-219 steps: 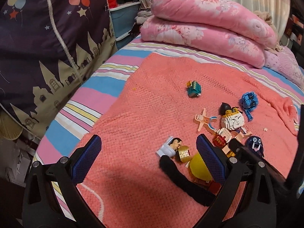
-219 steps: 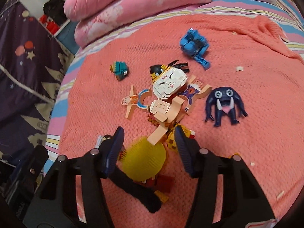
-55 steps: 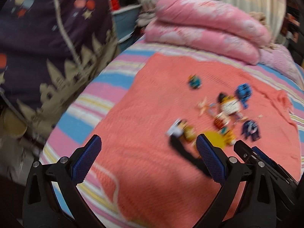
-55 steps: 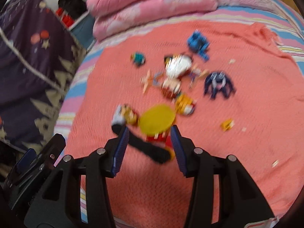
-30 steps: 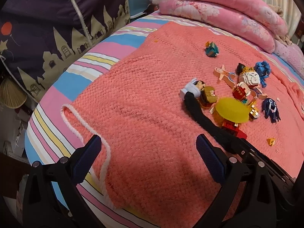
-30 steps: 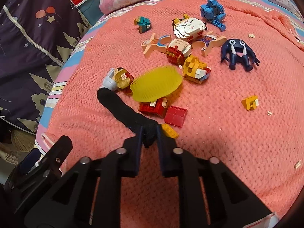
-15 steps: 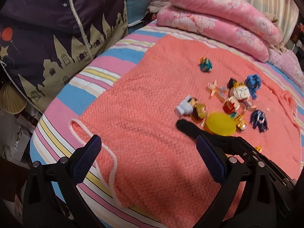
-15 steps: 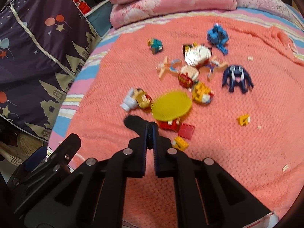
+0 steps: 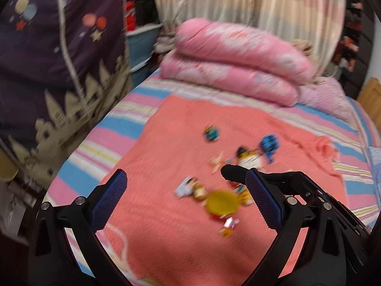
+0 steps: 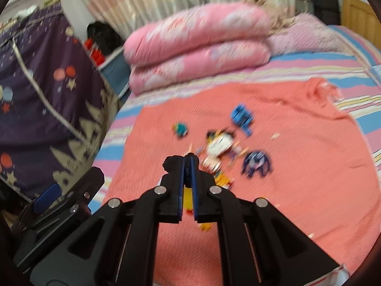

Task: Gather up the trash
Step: 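Carry the small piece with the right tool over the wastebasket, then open the right tool to drop the piece into the wastebasket, then bring the right tool back to the toy pile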

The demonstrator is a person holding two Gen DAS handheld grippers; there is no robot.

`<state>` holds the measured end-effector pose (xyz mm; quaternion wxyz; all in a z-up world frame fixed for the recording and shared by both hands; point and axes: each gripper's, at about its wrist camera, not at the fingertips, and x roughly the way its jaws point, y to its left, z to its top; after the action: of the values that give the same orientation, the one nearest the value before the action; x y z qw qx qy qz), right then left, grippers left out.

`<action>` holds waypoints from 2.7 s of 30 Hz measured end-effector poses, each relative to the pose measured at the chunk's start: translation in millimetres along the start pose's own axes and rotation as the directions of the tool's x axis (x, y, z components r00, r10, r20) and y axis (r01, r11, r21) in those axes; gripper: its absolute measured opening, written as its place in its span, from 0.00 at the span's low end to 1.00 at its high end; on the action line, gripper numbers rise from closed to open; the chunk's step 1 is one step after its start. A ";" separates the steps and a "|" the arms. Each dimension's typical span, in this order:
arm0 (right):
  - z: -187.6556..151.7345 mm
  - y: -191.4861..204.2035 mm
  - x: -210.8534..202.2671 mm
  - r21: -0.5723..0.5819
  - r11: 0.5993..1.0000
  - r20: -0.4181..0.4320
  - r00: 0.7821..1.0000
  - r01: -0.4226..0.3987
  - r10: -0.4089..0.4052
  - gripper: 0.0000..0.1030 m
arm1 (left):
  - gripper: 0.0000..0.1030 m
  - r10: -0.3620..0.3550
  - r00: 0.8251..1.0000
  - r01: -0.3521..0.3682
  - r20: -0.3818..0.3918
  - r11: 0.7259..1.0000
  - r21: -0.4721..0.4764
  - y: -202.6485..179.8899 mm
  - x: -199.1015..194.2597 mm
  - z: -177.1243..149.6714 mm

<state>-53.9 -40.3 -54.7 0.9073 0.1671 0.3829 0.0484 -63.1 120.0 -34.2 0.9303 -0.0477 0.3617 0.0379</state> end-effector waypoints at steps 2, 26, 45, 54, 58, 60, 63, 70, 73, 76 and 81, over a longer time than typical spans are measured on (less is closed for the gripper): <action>12.5 -14.2 -19.3 0.026 0.999 0.053 0.998 0.034 -0.035 0.06 | 0.94 -0.039 0.999 0.038 0.022 0.999 0.023 -16.9 -7.2 6.8; -104.8 -259.9 -296.3 0.635 0.604 0.152 0.689 0.482 -0.709 0.06 | 0.95 -0.669 0.718 0.654 -0.194 0.552 0.518 -325.5 -166.3 -120.5; -339.1 -332.4 -316.9 0.867 0.155 -0.197 0.612 0.474 -0.766 0.08 | 0.95 -0.570 0.641 0.697 -0.514 0.150 0.702 -382.2 -190.9 -347.4; -378.5 -336.6 -298.6 0.856 0.014 -0.341 0.583 0.517 -0.737 0.60 | 0.95 -0.509 0.671 0.689 -0.539 0.158 0.707 -376.2 -167.6 -370.2; -364.6 -330.5 -298.8 0.846 0.053 -0.321 0.587 0.530 -0.744 0.60 | 0.95 -0.514 0.681 0.686 -0.522 0.198 0.700 -369.1 -167.1 -354.3; -348.5 -326.4 -299.1 0.840 0.085 -0.299 0.589 0.535 -0.751 0.60 | 0.95 -0.525 0.685 0.686 -0.506 0.228 0.692 -365.1 -166.0 -339.1; -322.9 -323.8 -297.8 0.838 0.137 -0.257 0.604 0.528 -0.754 0.60 | 0.95 -0.533 0.703 0.678 -0.471 0.301 0.671 -357.3 -158.7 -307.8; -224.1 -295.1 -266.9 0.768 0.374 -0.106 0.679 0.520 -0.726 0.60 | 0.95 -0.552 0.760 0.631 -0.342 0.502 0.592 -317.1 -130.4 -216.7; -178.2 -274.4 -239.7 0.711 0.492 -0.043 0.729 0.503 -0.683 0.60 | 0.95 -0.530 0.803 0.585 -0.273 0.613 0.531 -285.7 -109.4 -171.4; -138.9 -250.9 -207.5 0.646 0.599 0.002 0.784 0.473 -0.621 0.60 | 0.95 -0.483 0.853 0.515 -0.199 0.714 0.475 -248.4 -85.9 -131.2; -78.5 -193.0 -128.6 0.496 0.774 0.030 0.883 0.394 -0.468 0.60 | 0.95 -0.330 0.939 0.341 -0.095 0.868 0.362 -170.5 -40.7 -75.9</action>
<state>-207.8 -228.5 -84.2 0.8510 0.2953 0.3406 -0.2695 -126.0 -59.5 -51.8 0.9090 0.0673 0.3624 -0.1943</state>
